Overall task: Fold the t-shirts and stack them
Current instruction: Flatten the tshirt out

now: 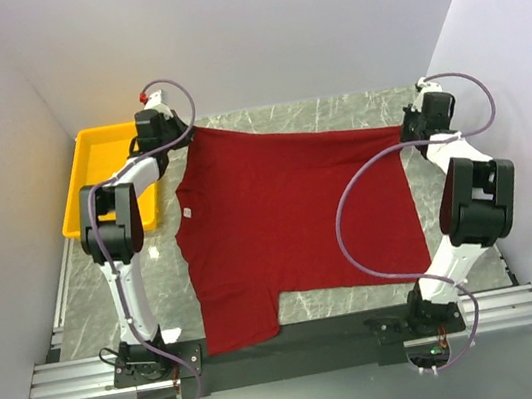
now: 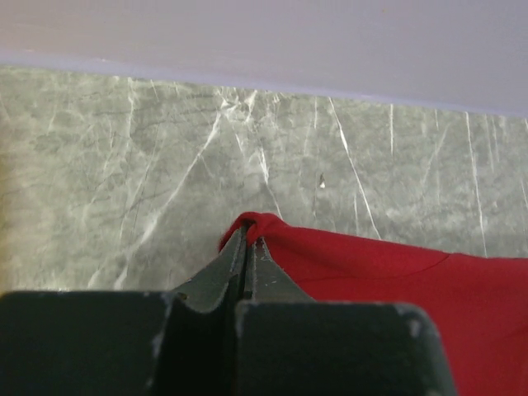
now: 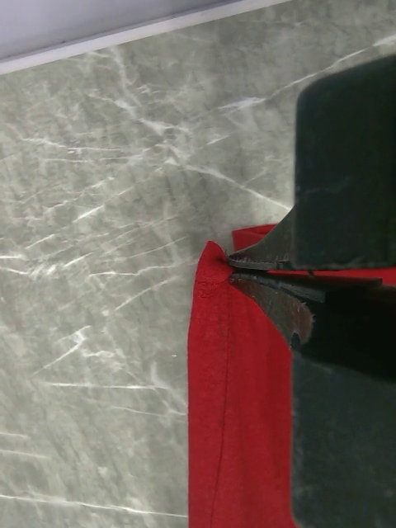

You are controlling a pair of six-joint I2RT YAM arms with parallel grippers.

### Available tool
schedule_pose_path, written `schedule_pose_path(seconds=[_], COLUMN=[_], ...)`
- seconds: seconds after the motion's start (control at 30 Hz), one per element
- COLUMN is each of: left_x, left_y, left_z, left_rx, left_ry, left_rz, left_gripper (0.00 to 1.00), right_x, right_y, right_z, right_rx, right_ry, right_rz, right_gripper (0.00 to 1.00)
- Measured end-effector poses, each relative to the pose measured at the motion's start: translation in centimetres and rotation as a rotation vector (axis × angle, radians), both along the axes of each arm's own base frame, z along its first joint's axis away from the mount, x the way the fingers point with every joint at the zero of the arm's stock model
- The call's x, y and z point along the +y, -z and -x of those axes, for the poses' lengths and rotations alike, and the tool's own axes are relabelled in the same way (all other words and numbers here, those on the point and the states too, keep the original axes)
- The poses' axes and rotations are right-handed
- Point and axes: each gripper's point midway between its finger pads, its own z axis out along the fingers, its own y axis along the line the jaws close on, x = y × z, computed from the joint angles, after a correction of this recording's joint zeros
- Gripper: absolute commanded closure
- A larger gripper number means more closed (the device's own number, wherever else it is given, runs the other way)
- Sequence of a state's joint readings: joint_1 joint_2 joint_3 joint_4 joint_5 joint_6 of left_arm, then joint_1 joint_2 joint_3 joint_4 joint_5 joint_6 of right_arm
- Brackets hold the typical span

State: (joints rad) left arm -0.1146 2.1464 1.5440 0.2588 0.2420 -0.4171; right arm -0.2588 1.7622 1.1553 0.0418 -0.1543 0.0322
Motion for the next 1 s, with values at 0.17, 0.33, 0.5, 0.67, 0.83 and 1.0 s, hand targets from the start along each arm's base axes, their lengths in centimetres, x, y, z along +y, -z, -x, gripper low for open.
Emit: schedule_pose_path(seconds=[0.17,0.33,0.5,0.67,0.83,1.0], left_x=[-0.3,-0.4,-0.4,-0.4,-0.6,-0.6], left_y=[0.9,1.8,2.5,2.5,2.6,2.6], left_z=[-2.0,-2.7,-2.6,-2.6,-2.5,-2.5], left_rx=[0.025,0.055,0.084,0.087,0.093,0.091], left_ry=[-0.012,-0.023,-0.030,-0.030,-0.028,-0.028], left_rz=[0.008,0.024,0.031,0.031,0.028,0.023], left_gripper=[0.99,0.99,0.99,0.99,0.99,0.99], right_x=[-0.1,-0.4,-0.4,-0.4,-0.6,0.0], right_y=[-0.8,-2.0,-1.6,-0.1,0.8,1.0], right_z=[-2.2,-4.5,-6.0,-6.2,-6.6,-6.8], right_rx=[-0.015,-0.037,0.023,0.096,0.137,0.130], right_ry=[0.000,-0.005,-0.080,-0.195,-0.291,-0.365], right_rz=[0.002,-0.002,0.031,0.115,0.192,0.216], right_gripper=[1.00,1.00,1.00,1.00,1.00,1.00])
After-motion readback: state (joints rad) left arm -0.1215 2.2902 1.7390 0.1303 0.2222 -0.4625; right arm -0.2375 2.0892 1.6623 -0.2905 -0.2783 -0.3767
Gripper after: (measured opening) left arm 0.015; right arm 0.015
